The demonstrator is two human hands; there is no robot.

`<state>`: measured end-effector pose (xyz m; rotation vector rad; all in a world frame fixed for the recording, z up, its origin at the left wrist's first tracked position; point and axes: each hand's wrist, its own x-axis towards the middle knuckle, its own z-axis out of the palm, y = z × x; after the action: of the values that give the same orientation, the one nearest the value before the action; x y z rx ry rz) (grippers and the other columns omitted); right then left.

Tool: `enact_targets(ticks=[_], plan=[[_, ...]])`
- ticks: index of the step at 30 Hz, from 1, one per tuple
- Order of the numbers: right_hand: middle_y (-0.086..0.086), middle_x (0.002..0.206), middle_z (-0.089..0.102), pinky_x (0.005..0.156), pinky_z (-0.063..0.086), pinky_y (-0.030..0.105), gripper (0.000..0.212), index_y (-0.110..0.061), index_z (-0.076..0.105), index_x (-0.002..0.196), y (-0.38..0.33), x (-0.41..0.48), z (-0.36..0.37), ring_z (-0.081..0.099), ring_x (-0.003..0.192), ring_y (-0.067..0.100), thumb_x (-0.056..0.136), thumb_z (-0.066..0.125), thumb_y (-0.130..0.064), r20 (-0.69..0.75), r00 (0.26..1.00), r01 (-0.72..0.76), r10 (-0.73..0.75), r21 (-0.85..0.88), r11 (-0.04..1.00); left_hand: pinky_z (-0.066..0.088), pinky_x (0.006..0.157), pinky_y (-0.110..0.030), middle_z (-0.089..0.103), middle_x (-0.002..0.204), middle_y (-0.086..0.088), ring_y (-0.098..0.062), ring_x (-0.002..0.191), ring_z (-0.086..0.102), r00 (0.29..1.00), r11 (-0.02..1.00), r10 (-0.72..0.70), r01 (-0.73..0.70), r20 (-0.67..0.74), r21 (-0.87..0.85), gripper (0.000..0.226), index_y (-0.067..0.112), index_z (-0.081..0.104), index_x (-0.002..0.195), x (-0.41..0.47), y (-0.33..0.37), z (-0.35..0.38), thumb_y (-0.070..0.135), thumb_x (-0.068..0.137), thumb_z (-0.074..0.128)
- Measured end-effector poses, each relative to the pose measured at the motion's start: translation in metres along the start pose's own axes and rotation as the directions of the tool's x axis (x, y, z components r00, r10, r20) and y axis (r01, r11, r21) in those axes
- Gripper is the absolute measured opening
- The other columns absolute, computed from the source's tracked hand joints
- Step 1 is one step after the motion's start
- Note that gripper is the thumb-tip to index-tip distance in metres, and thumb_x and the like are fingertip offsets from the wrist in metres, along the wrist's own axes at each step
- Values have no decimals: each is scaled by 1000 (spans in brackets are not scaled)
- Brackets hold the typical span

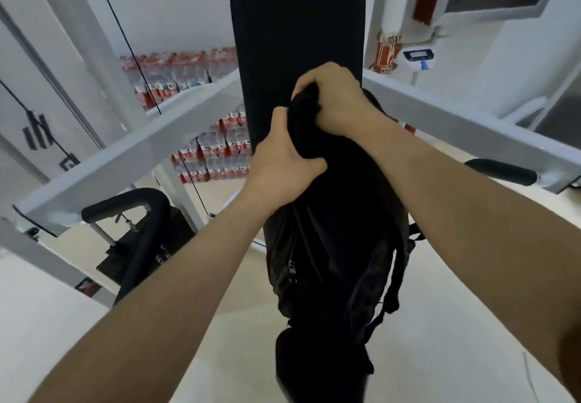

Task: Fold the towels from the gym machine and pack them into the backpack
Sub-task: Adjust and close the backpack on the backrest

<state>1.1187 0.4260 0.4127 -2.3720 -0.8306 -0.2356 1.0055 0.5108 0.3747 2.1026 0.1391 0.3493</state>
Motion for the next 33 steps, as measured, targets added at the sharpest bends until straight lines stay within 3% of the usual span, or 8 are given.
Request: enact_targets(ticks=[3,6,9,12,15,19,24,33], plan=[[-1,133,51,108,37,44,43,-36,53,123,4,-26,-19,46,125,20,83,60,-21,-127,986,-96,106,77,992,60,73,-42,67,91,5,-13,82,68,997,985,-76,69,-34,-159,32,26,53,102,7,-9,5,16,75,67],[-5,154,27,106,24,27,88,-32,15,150,2,-112,-34,27,137,9,80,62,-59,-70,967,-228,245,187,956,60,71,-40,68,91,1,-17,84,67,977,938,-191,152,-97,-312,22,27,57,92,22,0,10,14,76,63],[-11,145,40,102,41,33,106,-37,2,148,-9,-203,-10,42,131,13,70,70,-60,95,898,-439,430,145,887,51,43,-24,63,92,-1,-18,80,62,932,805,-336,212,-132,-554,26,25,53,93,32,25,7,3,78,55],[-11,77,61,60,40,20,24,-21,54,104,18,-211,12,63,78,22,87,62,-37,-154,852,-480,500,153,864,51,42,-24,63,99,-5,-20,81,62,923,730,-365,199,-125,-654,39,19,54,114,35,43,3,0,80,54],[-7,55,54,53,37,19,29,-12,59,67,47,-189,-9,52,52,11,88,65,-32,-120,837,-459,534,379,804,55,47,-28,65,96,-4,-20,79,65,925,734,-356,191,-129,-652,35,19,56,117,30,47,-8,3,85,56],[6,62,47,55,38,26,37,11,59,82,62,-165,-37,45,55,14,90,64,-24,119,841,-504,528,525,685,58,53,-25,65,91,5,-11,80,64,943,730,-327,210,-63,-650,19,21,56,112,23,40,-31,16,94,59],[5,101,65,85,51,38,32,-13,61,111,57,-141,-41,62,95,25,89,50,-34,97,639,-571,763,725,385,54,46,-21,65,93,2,-13,75,66,951,838,-297,217,-86,-501,10,17,58,101,16,38,-38,24,94,60],[6,108,63,85,47,39,44,-11,58,119,65,-141,-33,59,99,24,92,42,-41,126,646,-671,753,564,481,48,38,-20,65,82,-3,-19,52,66,955,879,-276,205,-109,-430,17,21,53,80,1,38,-19,28,96,50]])
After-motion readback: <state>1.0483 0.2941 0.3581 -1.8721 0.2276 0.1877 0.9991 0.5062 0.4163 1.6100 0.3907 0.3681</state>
